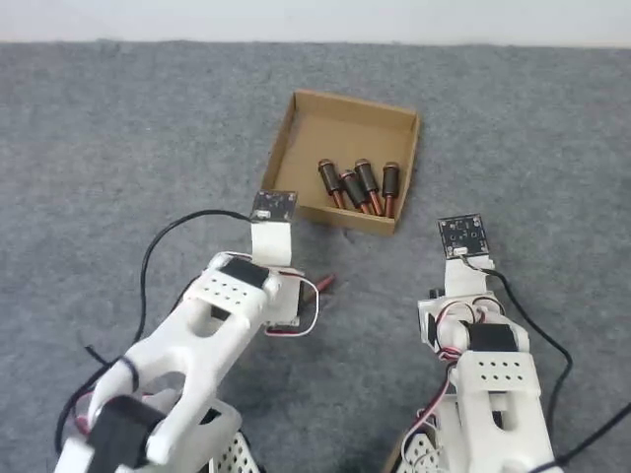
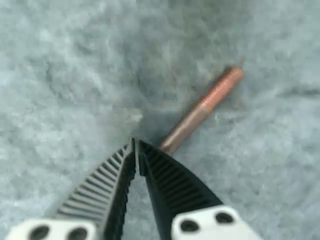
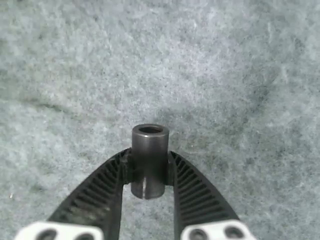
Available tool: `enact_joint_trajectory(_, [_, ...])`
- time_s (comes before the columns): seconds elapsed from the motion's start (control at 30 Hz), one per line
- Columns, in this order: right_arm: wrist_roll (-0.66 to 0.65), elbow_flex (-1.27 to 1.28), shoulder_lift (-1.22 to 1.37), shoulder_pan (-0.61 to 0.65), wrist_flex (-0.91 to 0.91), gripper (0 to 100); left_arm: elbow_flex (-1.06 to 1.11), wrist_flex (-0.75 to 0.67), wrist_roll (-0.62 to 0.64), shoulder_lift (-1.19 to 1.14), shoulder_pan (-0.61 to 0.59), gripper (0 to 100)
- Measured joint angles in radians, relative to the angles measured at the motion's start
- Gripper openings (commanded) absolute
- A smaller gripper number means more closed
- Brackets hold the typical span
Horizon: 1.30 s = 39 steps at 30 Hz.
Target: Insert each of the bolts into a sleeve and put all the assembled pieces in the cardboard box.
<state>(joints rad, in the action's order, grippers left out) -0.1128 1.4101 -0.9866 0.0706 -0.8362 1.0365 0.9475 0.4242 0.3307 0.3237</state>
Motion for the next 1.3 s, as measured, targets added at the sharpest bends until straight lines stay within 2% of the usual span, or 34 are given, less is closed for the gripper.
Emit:
enact_joint_trajectory(0.17, [0.0, 0.0, 0.0, 0.0, 0.0, 0.6, -0.008, 0.023, 0.002, 0.04, 0.005, 1])
enact_joint_trajectory(0.4, [0.0, 0.0, 0.0, 0.0, 0.0, 0.6, -0.008, 0.103, 0.002, 0.35, 0.009, 1])
enact_joint_trajectory(0.6, [0.0, 0.0, 0.0, 0.0, 0.0, 0.6, 0.04, 0.149, 0.002, 0.463, 0.121, 1])
enact_joint_trajectory(0.87, [0.0, 0.0, 0.0, 0.0, 0.0, 0.6, 0.035, 0.144, 0.002, 0.285, 0.141, 1])
enact_joint_trajectory(1.07, [0.0, 0.0, 0.0, 0.0, 0.0, 0.6, 0.018, 0.054, 0.002, 0.034, 0.216, 1])
enact_joint_trajectory(1.3, [0.0, 0.0, 0.0, 0.0, 0.0, 0.6, -0.021, 0.026, 0.002, -0.091, 0.19, 1])
